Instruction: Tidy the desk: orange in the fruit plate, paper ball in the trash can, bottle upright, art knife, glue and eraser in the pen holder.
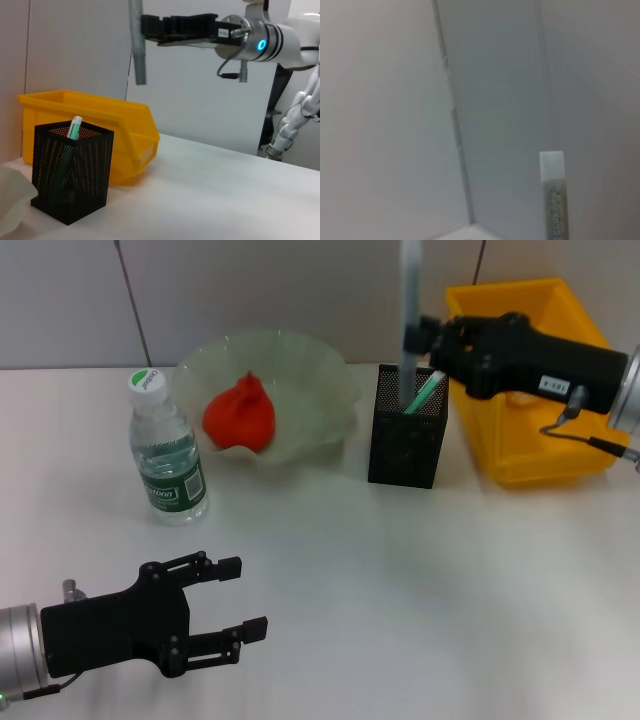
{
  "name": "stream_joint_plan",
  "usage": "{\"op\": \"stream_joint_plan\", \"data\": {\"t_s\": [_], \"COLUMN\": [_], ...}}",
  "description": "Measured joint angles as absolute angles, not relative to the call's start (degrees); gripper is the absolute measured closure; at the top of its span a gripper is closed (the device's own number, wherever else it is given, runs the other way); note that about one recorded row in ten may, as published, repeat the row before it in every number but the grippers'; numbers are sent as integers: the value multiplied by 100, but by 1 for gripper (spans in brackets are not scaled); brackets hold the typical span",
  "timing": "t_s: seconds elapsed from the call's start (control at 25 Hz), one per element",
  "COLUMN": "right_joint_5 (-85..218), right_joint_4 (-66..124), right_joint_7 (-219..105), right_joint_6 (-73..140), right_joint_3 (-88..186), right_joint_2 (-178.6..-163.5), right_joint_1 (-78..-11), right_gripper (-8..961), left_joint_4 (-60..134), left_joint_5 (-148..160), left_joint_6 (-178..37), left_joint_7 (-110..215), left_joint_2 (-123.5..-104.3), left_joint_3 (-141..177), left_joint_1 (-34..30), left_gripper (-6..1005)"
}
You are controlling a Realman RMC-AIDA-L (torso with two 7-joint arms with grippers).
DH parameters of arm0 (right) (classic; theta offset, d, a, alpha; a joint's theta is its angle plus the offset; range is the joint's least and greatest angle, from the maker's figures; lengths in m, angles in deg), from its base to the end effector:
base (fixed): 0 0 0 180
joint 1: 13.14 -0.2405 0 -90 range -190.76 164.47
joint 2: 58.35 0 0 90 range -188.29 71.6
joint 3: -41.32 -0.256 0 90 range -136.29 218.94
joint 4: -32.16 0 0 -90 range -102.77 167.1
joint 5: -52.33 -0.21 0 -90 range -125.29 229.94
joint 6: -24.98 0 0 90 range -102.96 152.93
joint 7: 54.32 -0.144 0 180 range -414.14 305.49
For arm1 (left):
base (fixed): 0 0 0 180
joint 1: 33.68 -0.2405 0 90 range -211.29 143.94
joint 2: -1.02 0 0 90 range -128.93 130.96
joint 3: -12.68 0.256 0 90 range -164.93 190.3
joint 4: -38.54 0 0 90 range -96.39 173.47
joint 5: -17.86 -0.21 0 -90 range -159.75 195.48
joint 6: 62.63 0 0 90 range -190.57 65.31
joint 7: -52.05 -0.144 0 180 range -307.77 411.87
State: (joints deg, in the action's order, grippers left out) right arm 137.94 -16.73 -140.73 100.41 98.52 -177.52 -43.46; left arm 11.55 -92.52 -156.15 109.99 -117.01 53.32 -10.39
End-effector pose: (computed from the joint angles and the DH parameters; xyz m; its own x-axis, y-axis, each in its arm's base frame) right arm 0.1840 0.3823 0.0298 0.6775 -0.1591 -0.7181 -0.4656 -0.8486 -0.2513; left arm -0.2963 0.2720 -0.0209 0.7996 0.2130 0.5615 0.3557 -0.9213 -0.1570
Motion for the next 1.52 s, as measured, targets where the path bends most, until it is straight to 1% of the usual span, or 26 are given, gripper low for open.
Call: {"op": "stream_joint_plan", "data": {"t_s": [0.64, 1.52], "right_joint_5": [13263, 13277], "right_joint_4": [-328, 514], "right_joint_7": [-13013, -12859], "right_joint_6": [8397, 7716], "right_joint_3": [9679, 9713], "right_joint_2": [-17740, -17743], "right_joint_1": [-4811, -5365], "right_gripper": [810, 809], "left_joint_4": [1182, 1183], "left_joint_5": [-9175, -9103], "left_joint_6": [-15627, -15633], "left_joint_7": [10926, 10920], "left_joint_2": [-11719, -11745], "left_joint_3": [5320, 5320], "left_joint_1": [-1077, -1083], "left_gripper": [211, 212]}}
